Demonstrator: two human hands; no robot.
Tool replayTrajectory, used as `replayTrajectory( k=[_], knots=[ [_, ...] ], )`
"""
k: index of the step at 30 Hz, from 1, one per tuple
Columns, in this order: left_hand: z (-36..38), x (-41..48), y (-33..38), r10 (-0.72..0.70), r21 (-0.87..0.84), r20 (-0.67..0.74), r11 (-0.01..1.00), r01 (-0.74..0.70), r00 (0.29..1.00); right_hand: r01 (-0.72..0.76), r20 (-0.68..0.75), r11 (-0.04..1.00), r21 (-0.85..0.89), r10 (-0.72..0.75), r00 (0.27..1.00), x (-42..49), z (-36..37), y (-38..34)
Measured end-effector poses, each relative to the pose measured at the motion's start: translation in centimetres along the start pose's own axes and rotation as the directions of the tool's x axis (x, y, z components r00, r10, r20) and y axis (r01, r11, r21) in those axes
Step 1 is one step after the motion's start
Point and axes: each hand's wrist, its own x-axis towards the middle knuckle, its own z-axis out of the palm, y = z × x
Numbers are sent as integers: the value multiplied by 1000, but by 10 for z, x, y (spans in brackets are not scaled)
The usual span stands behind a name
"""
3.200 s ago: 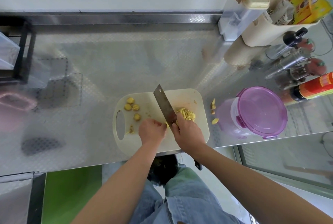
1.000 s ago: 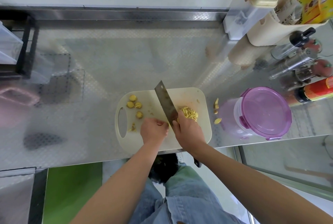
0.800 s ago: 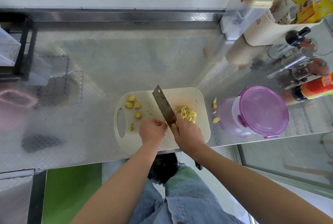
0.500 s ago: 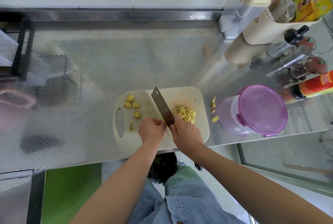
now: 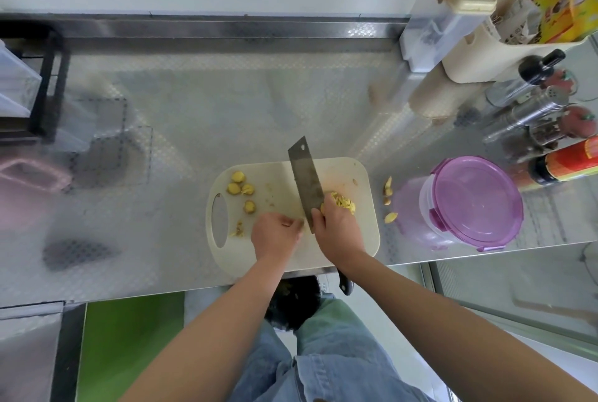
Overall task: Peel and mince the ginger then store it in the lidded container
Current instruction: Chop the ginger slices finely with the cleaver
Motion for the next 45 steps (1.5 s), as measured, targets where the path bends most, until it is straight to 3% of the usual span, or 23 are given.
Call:
replayTrajectory(
  k=[7,12,16,19,21,24,30,35,40,45],
  knots=[
    [-22,-12,3,117,132,-198,987,-92,973,59,76,998,-28,-57,995,-20,13,-3],
    [-35,-8,0,235,216,-269,960,-179,934,-50,-55,999,-18,49,997,-10,4,12],
    [-49,2,8,244,246,-368,956,-160,897,118,78,991,-64,-113,991,-12,5,10],
    [-64,18,11,246,281,-433,951,-129,868,17,-4,999,-43,-17,1000,-3,3,14],
    [-75,32,9,229,319,-437,944,-89,870,-38,-54,999,-11,38,998,4,-2,14],
    [-84,47,3,205,412,-388,911,-30,899,33,-15,999,12,-33,999,10,-6,8],
    [-86,50,0,286,554,-308,829,-74,907,40,-5,997,64,-39,999,20,-2,1],
    [-89,52,-2,252,432,-342,898,-87,905,24,5,997,75,-24,1000,23,-2,0],
    [-92,52,8,349,254,-384,930,-265,855,7,-5,993,121,-6,1000,23,-7,1],
    [-58,36,33,305,116,-178,951,-288,936,-10,7,994,112,9,1000,14,-11,6]
  ],
)
